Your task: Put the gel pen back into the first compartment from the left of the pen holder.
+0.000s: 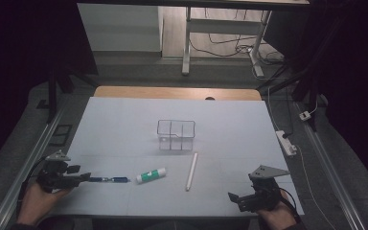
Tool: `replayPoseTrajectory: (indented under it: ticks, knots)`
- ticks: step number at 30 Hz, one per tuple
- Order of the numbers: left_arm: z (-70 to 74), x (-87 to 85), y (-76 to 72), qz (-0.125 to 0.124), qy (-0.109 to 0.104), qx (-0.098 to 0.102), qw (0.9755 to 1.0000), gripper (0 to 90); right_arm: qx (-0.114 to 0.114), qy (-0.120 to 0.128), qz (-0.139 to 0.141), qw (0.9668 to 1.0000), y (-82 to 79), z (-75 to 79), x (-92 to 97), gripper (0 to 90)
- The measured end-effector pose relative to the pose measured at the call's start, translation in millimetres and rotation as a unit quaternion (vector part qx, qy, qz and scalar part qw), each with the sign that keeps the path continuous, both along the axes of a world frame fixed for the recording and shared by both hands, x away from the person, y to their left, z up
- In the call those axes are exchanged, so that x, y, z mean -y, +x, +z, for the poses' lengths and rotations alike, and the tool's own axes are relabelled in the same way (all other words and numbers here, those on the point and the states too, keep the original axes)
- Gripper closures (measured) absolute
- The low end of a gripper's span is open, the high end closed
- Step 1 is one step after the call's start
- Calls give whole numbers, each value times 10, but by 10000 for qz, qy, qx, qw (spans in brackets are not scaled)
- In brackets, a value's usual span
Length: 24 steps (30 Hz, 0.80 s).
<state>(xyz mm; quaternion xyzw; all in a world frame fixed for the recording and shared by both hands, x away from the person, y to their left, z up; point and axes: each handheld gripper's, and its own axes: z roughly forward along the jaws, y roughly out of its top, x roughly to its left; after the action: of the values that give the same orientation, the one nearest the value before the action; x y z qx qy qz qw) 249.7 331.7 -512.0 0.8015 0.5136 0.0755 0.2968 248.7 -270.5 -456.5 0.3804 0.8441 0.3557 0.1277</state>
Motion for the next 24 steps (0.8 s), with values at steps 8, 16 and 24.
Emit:
replayPoseTrajectory:
  ticks: [8,16,24]
  knots:
    - [-30,-10,-5,-3,-6,-397,9992,871,-6,-22,22,10000,-2,-2,-9,0]
    - [-99,26,2,-127,52,-699,9975,889,3,-68,54,10000,-2,-3,-14,0]
    - [-135,47,22,-235,133,-873,9958,889,-1,-79,74,9999,-1,-3,-17,0]
